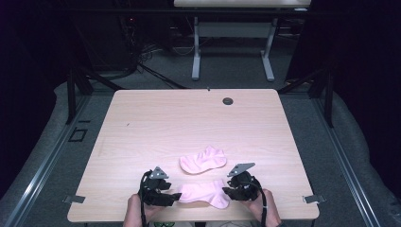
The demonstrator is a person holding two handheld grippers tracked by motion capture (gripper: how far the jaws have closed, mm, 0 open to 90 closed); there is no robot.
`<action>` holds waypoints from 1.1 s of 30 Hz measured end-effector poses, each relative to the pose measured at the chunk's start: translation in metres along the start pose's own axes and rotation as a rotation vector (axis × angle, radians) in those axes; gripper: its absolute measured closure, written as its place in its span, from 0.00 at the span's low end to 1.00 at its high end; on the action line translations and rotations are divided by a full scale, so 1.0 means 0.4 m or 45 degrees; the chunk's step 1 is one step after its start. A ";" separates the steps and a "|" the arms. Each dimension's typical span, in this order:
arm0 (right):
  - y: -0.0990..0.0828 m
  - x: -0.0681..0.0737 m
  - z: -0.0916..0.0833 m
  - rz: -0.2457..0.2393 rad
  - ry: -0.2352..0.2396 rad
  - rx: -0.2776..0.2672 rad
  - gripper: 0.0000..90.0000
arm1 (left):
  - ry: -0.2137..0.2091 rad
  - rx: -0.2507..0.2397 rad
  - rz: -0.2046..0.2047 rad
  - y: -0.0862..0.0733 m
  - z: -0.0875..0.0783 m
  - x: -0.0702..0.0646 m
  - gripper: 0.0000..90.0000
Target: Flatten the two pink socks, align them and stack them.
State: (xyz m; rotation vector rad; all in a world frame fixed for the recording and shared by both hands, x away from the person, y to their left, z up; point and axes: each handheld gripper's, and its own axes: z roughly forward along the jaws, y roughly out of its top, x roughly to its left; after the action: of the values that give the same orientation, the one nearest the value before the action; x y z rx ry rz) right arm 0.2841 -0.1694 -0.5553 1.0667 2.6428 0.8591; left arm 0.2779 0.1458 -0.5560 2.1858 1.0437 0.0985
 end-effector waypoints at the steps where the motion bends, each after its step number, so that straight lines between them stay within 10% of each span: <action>1: 0.004 -0.009 -0.007 0.005 -0.001 -0.016 0.56 | 0.009 -0.022 -0.006 0.007 -0.004 0.006 0.32; 5: 0.028 -0.044 -0.028 0.033 -0.021 -0.098 0.28 | 0.008 -0.073 -0.051 0.046 -0.013 0.031 0.16; 12: 0.112 -0.122 -0.024 0.025 -0.041 -0.136 0.15 | 0.057 -0.043 -0.055 0.132 0.021 0.067 0.00; 19: 0.184 -0.157 0.020 -0.010 -0.055 -0.109 0.28 | 0.066 0.015 -0.099 0.185 0.065 0.091 0.01; 33: 0.240 -0.197 0.151 -0.029 -0.059 -0.017 0.65 | 0.082 0.093 -0.159 0.209 0.119 0.118 0.47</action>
State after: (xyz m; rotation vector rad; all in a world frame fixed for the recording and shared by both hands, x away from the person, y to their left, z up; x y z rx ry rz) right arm 0.4190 -0.1399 -0.5549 1.0379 2.6023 0.8364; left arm 0.3807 0.1166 -0.5500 2.1887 1.2353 0.0756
